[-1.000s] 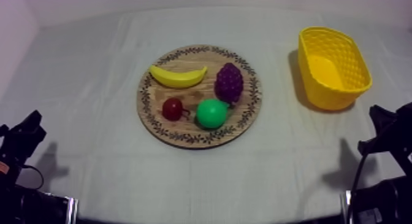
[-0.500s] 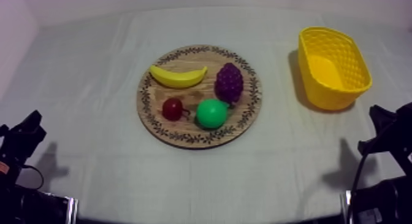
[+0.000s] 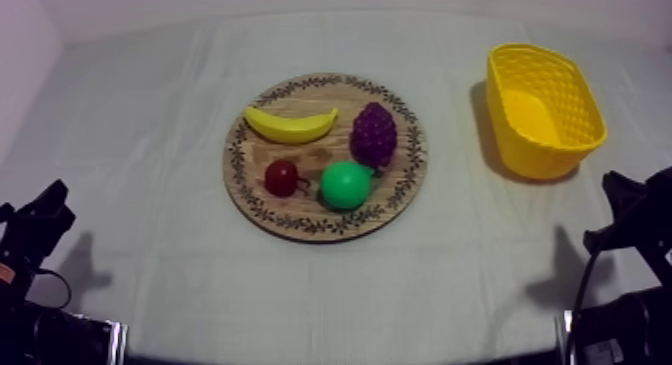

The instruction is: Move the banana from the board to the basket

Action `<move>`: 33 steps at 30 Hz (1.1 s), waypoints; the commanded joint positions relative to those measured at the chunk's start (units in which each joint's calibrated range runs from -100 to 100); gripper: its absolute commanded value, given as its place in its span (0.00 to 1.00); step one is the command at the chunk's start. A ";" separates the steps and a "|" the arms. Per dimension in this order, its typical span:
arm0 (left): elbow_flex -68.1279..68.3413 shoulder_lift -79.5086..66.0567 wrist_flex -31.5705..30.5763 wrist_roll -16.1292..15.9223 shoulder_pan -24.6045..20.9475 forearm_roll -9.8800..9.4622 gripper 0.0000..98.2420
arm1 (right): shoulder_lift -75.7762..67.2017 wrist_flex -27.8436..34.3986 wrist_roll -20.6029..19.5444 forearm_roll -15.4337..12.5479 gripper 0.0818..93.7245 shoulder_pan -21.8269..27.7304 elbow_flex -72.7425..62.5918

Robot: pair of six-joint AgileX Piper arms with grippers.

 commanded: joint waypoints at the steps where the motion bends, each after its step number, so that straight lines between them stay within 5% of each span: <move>1: 0.03 -0.03 -0.02 -0.01 -0.01 -0.01 0.00 | -0.03 0.08 2.34 -0.42 0.00 -0.42 0.08; 7: 0.03 -0.03 -0.02 -0.01 -0.01 -0.01 0.00 | 2.12 0.05 -0.73 1.67 0.01 -1.85 -1.70; 11: 0.03 -0.03 -0.02 -0.01 -0.01 -0.01 0.00 | 7.37 -0.02 -0.53 0.69 0.01 -1.64 -7.49; 20: 0.03 -0.03 -0.02 -0.01 -0.01 -0.01 0.00 | 25.01 3.51 4.47 -5.95 0.01 -0.45 -30.30; 33: 0.03 -0.03 -0.02 -0.01 -0.01 -0.01 0.00 | 54.98 25.17 13.30 -16.11 0.01 1.92 -70.00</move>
